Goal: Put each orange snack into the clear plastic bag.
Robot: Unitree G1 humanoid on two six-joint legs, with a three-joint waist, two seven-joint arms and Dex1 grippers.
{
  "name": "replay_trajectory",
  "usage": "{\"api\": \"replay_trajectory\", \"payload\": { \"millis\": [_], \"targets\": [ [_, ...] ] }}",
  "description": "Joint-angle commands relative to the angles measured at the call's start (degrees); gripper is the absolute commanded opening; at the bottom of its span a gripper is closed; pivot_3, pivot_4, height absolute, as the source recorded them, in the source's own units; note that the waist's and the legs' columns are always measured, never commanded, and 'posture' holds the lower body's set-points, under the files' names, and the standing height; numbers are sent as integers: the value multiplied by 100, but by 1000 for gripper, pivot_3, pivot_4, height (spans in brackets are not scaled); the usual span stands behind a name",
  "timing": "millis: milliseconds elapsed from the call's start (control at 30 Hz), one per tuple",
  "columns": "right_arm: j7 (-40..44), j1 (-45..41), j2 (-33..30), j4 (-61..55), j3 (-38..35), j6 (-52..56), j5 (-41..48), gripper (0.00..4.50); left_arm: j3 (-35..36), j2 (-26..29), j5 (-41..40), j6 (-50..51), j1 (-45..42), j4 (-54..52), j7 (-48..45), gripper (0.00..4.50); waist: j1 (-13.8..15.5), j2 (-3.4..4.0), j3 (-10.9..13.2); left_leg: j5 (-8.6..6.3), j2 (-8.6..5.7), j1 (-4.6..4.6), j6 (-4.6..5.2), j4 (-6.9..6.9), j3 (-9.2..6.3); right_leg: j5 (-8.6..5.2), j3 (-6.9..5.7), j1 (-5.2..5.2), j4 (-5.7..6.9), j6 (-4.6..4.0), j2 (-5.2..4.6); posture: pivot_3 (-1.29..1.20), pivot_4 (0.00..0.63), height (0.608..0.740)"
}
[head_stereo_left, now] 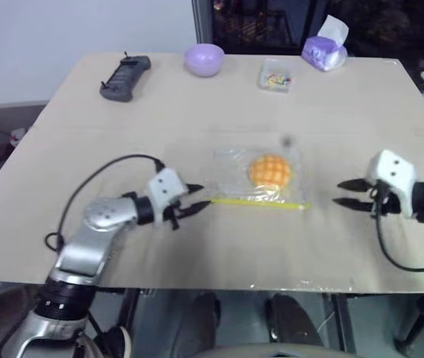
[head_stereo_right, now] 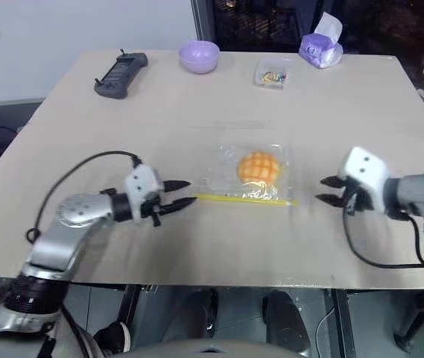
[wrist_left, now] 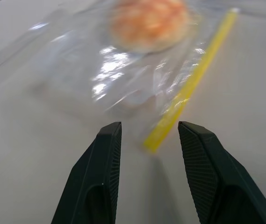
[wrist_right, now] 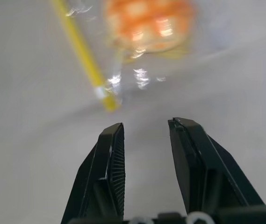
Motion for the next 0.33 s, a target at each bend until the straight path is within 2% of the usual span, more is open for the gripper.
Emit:
{"api": "replay_trajectory", "payload": {
  "millis": [33,200,333],
  "targets": [
    [374,134,34,797,-859,-420,634,1649,727,352,-641,440,305,-198,-296,2051,0,0,0,0,0,-1,0,0,1,0,1,0,-1,0,0,0,150,740],
    [969,381,-114,1579,-1350,-666,1147,1649,1302,773,-1312,974,803,-258,-735,2051,-1,2,0,0,2,0,0,-1,3,0,2,-1,-2,0,0,0,150,740],
    [1154,587,-275,1766,-1434,-765,1231,1649,1479,903,-1337,968,907,-262,-687,2051,9,2,0,0,3,1,0,-1,4,0,2,0,1,0,0,0,150,740]
  ]
}}
